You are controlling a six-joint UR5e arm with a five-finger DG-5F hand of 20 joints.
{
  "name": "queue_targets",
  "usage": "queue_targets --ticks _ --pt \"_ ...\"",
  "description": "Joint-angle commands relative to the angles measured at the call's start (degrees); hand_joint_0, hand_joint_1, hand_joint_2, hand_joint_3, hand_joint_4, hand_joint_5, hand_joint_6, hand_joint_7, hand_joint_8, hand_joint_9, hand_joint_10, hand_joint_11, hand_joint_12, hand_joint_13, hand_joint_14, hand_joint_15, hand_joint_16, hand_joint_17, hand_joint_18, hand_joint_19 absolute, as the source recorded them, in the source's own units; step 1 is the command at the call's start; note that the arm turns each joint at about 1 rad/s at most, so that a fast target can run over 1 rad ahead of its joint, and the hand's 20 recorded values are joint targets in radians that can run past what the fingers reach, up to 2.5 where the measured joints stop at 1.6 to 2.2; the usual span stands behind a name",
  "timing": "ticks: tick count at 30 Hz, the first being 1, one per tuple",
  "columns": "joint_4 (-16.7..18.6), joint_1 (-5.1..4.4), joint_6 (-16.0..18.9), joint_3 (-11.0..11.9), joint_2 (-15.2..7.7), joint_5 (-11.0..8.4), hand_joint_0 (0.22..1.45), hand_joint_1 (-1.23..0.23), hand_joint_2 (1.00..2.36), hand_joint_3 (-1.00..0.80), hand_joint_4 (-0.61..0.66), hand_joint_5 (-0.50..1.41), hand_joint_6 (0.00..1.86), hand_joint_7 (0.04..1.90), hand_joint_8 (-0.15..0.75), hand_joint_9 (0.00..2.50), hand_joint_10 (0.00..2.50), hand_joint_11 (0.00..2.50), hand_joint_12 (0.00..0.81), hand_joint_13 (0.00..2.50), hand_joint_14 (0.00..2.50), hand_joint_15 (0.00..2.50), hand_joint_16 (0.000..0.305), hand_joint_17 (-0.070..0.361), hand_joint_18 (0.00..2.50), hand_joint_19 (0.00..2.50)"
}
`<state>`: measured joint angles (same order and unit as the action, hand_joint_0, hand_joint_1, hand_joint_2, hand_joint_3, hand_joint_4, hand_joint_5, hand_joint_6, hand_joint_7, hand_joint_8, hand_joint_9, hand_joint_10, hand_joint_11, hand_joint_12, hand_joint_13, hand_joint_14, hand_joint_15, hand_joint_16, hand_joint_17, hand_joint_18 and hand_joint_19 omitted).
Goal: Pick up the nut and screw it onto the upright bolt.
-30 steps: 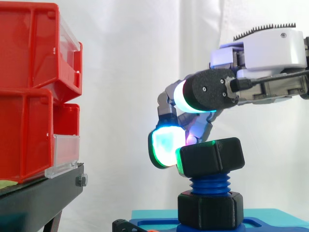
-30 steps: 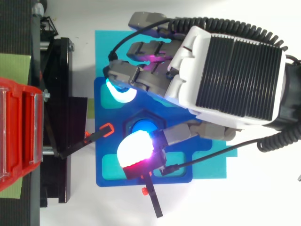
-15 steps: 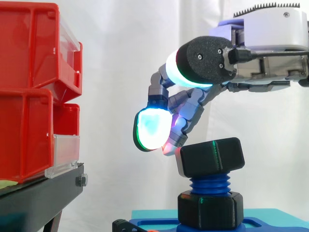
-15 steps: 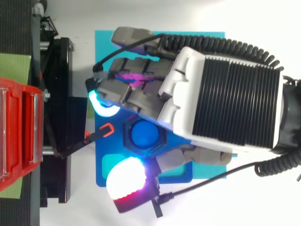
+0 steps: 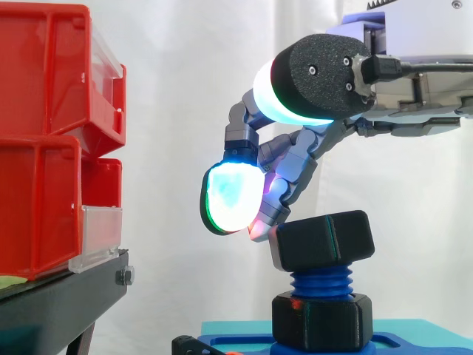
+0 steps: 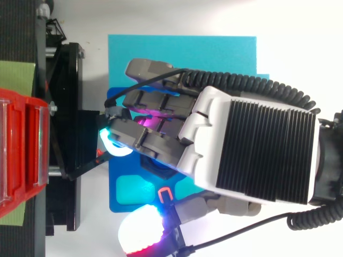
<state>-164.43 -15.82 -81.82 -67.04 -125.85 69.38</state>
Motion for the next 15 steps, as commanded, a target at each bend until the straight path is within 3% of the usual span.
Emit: queue_targets --ticks 1,10,15 --pt "-0.45 -0.09 0.0 -0.02 0.08 -0.12 0.52 -0.15 1.0 -0.5 0.28 -0.05 0.5 1.0 0.255 0.93 0.0 0.0 0.215 0.72 0.0 0.0 0.017 0.039 0.35 0.0" --pt "-1.86 0.18 -0.97 -0.02 -0.01 0.4 0.52 -0.17 1.0 -0.5 0.2 -0.13 0.5 0.83 0.254 0.85 0.0 0.0 0.228 0.71 0.0 0.0 0.021 0.047 0.37 0.0" --pt "-1.6 0.18 -1.85 -0.81 0.08 0.49 0.51 -0.17 1.0 -0.5 0.22 -0.12 0.5 0.84 0.245 0.83 0.0 0.0 0.23 0.69 0.0 0.0 0.022 0.049 0.36 0.0"
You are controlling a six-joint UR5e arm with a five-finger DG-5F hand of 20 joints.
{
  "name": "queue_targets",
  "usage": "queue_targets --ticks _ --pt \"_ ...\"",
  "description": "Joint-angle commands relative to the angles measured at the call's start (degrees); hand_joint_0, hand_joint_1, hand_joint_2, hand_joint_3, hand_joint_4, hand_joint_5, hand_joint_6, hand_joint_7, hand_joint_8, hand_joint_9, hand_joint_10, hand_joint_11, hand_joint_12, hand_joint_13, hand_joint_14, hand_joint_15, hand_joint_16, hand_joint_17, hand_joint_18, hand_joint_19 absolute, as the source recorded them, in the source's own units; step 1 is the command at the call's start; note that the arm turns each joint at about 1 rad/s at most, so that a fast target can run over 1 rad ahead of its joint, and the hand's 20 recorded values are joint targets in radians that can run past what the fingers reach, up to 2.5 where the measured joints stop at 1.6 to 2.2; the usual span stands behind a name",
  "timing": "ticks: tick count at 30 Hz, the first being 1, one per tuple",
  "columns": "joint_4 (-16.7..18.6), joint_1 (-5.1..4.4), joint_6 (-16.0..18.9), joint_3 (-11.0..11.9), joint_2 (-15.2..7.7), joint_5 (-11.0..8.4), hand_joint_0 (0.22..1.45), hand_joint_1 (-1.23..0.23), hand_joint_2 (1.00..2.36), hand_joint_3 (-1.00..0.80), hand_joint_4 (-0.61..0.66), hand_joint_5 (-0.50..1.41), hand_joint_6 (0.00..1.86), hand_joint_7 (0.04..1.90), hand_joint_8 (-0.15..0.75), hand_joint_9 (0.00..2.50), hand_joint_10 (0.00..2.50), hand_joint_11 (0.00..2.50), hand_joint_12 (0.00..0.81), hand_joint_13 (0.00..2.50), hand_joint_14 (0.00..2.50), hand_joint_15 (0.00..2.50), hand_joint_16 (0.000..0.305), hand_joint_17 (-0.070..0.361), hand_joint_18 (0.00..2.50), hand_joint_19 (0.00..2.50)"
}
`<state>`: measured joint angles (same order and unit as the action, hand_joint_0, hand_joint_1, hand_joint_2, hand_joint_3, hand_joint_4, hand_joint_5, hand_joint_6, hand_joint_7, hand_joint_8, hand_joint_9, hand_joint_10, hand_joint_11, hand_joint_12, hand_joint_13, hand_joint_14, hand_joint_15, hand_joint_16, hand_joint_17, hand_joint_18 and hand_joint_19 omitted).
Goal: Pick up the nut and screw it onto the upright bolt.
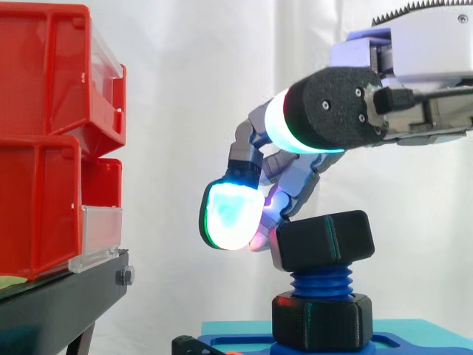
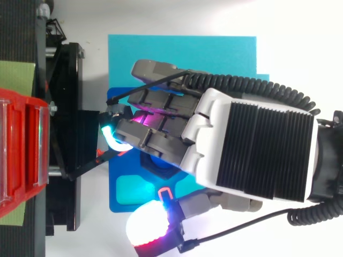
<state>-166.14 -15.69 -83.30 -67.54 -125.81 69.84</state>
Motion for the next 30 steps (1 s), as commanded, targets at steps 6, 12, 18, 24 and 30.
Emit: queue_targets --ticks 6,12,18,24,30 --pt "-0.15 0.04 -0.37 -0.48 0.03 0.21 0.51 -0.17 1.0 -0.5 0.24 -0.1 0.5 0.89 0.247 0.82 0.0 0.0 0.23 0.68 0.0 0.0 0.022 0.05 0.35 0.0" --pt "-0.77 0.13 -1.25 -0.48 0.03 0.57 0.51 -0.17 1.0 -0.5 0.25 -0.09 0.5 0.99 0.251 0.82 0.0 0.0 0.231 0.68 0.0 0.0 0.021 0.048 0.36 0.0" --pt "-0.94 0.22 -1.51 -0.48 0.03 1.0 0.52 -0.17 1.0 -0.5 0.23 -0.07 0.5 1.15 0.254 0.81 0.0 0.0 0.227 0.68 0.0 0.0 0.019 0.044 0.34 0.0" --pt "-1.47 0.48 -1.69 -0.48 0.03 1.71 0.52 -0.17 1.0 -0.5 0.19 -0.06 0.5 1.31 0.26 0.82 0.0 0.0 0.223 0.69 0.0 0.0 0.019 0.042 0.34 0.0" --pt "-2.26 0.92 -1.78 -0.48 0.03 1.8 0.52 -0.17 1.0 -0.5 0.15 -0.04 0.5 1.46 0.262 0.83 0.0 0.0 0.221 0.69 0.0 0.0 0.018 0.041 0.33 0.0"
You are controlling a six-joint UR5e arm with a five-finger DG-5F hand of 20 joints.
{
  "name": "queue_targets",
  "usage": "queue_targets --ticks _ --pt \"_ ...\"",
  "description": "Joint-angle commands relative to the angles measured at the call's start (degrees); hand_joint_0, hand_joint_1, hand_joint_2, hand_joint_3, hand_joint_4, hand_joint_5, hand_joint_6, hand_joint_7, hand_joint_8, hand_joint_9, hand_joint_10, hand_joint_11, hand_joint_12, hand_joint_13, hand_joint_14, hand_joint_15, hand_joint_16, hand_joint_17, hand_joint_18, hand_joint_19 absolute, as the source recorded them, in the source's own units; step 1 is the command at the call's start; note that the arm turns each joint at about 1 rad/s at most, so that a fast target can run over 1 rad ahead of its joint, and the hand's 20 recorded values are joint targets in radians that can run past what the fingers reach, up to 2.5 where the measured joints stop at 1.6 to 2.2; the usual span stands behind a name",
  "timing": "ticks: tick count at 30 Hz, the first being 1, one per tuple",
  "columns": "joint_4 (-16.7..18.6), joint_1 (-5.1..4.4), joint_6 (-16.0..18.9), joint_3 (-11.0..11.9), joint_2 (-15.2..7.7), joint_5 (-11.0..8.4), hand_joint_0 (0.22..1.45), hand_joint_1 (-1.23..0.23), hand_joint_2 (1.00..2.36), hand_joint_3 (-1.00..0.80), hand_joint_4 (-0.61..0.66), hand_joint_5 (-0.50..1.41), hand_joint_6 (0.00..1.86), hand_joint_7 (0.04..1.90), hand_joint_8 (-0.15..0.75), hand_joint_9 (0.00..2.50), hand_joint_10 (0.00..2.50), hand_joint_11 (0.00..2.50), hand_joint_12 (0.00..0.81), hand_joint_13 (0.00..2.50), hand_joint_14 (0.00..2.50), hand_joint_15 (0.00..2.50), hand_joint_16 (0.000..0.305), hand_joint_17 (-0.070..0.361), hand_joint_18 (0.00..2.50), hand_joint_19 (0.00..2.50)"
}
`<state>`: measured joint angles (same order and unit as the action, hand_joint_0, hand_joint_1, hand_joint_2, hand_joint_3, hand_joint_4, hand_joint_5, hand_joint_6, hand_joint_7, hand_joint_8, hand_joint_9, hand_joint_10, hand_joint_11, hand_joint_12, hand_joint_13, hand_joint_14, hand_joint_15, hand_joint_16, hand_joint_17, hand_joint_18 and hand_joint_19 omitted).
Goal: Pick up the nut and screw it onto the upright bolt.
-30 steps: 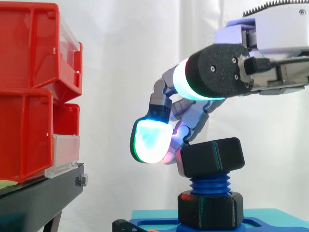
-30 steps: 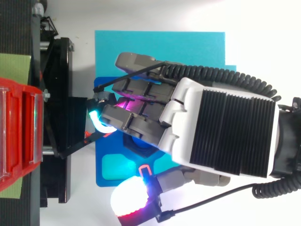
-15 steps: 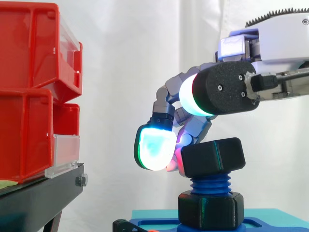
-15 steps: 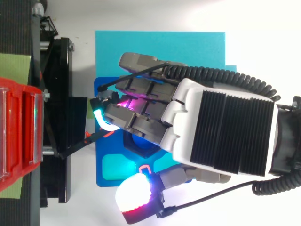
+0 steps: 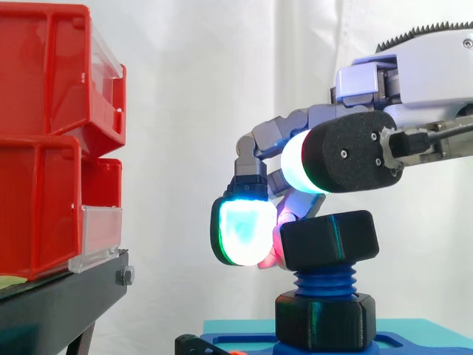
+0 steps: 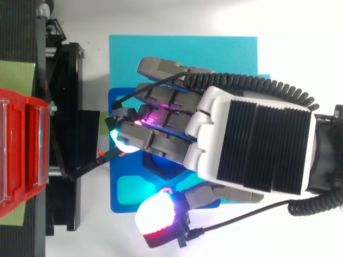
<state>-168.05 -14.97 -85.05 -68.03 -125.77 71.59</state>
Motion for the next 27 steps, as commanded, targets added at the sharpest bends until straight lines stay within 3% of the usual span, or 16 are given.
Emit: queue_targets --ticks 1,6,12,24,25,27 --pt "-0.43 0.38 -0.11 0.0 0.0 0.04 0.52 -0.18 1.0 -0.5 0.15 -0.03 0.5 1.49 0.263 0.83 0.0 0.0 0.22 0.69 0.0 0.0 0.018 0.041 0.33 0.0" --pt "-0.96 0.73 -0.38 0.0 0.09 0.04 0.52 -0.18 1.0 -0.5 0.14 -0.03 0.52 1.53 0.269 0.85 0.0 0.0 0.218 0.71 0.0 0.0 0.017 0.039 0.34 0.0" --pt "-2.72 1.7 -0.64 0.0 0.0 1.27 0.52 -0.18 1.0 -0.5 0.12 -0.03 0.58 1.44 0.272 0.86 0.0 0.0 0.215 0.72 0.0 0.0 0.017 0.038 0.35 0.0" --pt "-2.72 3.02 -0.82 0.0 0.09 3.03 0.53 -0.18 1.0 -0.5 0.14 -0.03 0.64 1.28 0.277 0.91 0.0 0.0 0.21 0.76 0.0 0.0 0.016 0.035 0.38 0.0" --pt "-2.72 3.11 -1.08 0.17 0.09 3.47 0.53 -0.18 1.0 -0.5 0.14 -0.01 0.56 1.47 0.278 0.91 0.0 0.0 0.209 0.75 0.0 0.0 0.015 0.035 0.38 0.0" --pt "-2.72 3.28 -1.52 0.61 0.09 3.82 0.53 -0.18 1.0 -0.5 0.15 -0.01 0.5 1.57 0.278 0.91 0.0 0.0 0.212 0.75 0.0 0.0 0.016 0.035 0.38 0.0"
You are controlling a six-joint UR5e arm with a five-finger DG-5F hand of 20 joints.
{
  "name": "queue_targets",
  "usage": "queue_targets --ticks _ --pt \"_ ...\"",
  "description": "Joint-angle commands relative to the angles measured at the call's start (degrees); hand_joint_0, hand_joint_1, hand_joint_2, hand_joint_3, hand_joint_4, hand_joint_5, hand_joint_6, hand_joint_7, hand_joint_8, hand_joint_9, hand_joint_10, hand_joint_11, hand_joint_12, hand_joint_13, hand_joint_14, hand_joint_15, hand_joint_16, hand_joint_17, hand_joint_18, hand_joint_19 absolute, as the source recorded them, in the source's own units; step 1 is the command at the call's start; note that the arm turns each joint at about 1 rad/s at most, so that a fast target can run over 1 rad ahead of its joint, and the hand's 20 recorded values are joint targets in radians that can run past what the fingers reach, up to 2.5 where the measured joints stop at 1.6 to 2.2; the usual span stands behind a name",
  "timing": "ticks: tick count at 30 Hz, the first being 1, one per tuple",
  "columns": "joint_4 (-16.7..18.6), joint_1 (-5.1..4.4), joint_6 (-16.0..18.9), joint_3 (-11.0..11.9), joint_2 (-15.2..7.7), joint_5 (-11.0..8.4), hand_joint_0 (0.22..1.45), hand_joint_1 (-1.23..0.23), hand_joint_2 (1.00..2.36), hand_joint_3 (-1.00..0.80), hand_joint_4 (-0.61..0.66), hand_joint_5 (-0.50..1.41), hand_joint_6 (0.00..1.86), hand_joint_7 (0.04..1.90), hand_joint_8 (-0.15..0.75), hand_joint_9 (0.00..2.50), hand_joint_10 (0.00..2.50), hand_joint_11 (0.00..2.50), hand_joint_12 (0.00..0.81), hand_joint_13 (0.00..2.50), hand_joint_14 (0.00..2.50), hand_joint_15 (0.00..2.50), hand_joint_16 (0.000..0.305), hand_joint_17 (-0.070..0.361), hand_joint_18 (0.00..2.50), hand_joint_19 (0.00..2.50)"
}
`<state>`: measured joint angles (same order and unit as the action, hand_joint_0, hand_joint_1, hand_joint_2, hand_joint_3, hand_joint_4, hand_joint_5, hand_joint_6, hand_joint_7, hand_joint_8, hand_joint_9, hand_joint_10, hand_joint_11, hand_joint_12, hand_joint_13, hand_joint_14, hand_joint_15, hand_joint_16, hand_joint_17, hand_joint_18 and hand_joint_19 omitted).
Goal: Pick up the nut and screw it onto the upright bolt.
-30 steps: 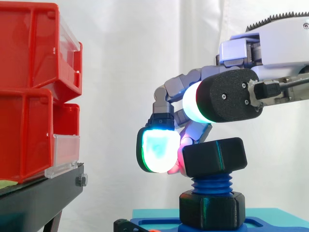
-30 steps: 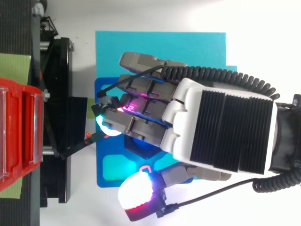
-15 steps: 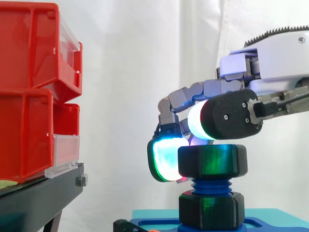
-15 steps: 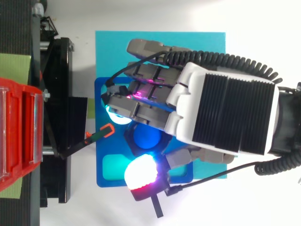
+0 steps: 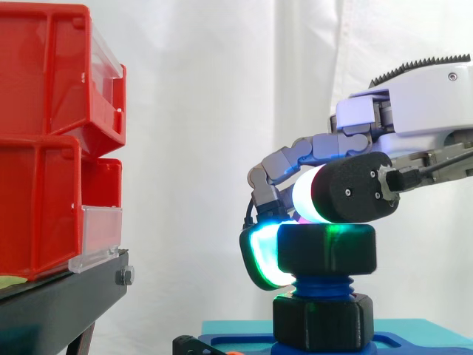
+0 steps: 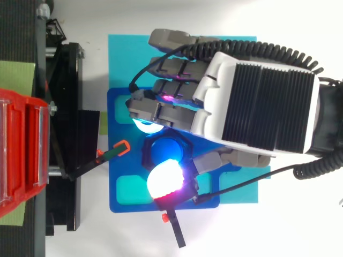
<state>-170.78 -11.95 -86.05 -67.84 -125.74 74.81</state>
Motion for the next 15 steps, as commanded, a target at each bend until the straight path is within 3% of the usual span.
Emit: queue_targets --ticks 1,7,15 --pt "0.01 0.26 -0.61 0.7 0.05 0.87 0.52 -0.17 1.0 -0.5 0.15 -0.02 0.5 1.49 0.278 0.91 0.0 0.0 0.213 0.75 0.0 0.0 0.016 0.035 0.38 0.0" --pt "-0.08 0.79 -1.31 2.19 0.05 1.92 0.52 -0.16 1.0 -0.5 0.26 -0.07 0.5 1.04 0.257 0.9 0.0 0.0 0.216 0.73 0.0 0.0 0.017 0.039 0.37 0.0" --pt "0.18 0.88 -1.49 3.24 -0.04 2.36 0.51 -0.15 1.0 -0.5 0.24 -0.09 0.5 0.81 0.248 0.87 0.0 0.0 0.225 0.71 0.0 0.0 0.019 0.044 0.36 0.0"
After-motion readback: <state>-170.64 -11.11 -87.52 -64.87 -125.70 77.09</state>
